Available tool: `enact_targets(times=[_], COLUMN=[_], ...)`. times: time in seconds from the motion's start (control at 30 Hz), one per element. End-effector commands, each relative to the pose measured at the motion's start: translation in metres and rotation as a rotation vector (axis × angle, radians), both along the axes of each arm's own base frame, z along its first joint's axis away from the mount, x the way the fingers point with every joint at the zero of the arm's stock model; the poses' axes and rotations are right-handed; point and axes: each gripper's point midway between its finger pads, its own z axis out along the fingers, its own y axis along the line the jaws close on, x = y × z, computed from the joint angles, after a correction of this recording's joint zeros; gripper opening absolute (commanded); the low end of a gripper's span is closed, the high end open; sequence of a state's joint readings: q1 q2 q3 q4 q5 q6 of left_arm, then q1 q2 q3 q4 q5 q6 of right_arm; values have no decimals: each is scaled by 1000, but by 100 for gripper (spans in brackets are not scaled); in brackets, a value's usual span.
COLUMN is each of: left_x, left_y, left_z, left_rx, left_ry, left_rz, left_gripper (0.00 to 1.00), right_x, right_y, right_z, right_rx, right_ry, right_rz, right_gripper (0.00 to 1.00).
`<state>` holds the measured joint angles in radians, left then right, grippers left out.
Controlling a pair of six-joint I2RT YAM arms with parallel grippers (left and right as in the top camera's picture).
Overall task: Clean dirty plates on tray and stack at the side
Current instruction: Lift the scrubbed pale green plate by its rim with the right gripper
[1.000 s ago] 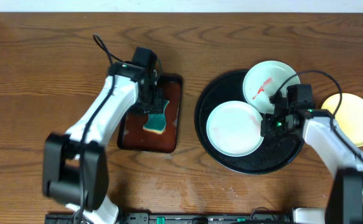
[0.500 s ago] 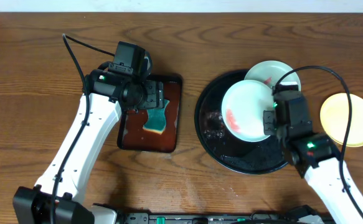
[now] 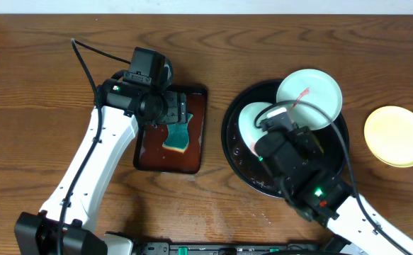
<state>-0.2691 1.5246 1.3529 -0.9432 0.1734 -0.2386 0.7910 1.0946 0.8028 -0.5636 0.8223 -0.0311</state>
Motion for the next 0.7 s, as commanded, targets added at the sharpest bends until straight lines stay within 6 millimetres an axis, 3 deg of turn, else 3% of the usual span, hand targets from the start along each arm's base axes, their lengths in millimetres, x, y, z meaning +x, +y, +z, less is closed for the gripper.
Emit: enact_targets(times=[0.0,0.3,0.67], left_x=[4,4,4], left_y=[2,2,2], left_z=[8,8,8], left_rx=[0,0,0], left_ry=[-20,-20,-20], left_rz=[10,10,10], left_gripper=[82,82,82], right_x=[-5,-15,-17], right_y=[-1,20,22], right_z=[19,33,48], right_rx=[-89,-217,-226], right_ry=[-89,-141,-216], right_rz=[-17,80,46], right_gripper=[1,1,1])
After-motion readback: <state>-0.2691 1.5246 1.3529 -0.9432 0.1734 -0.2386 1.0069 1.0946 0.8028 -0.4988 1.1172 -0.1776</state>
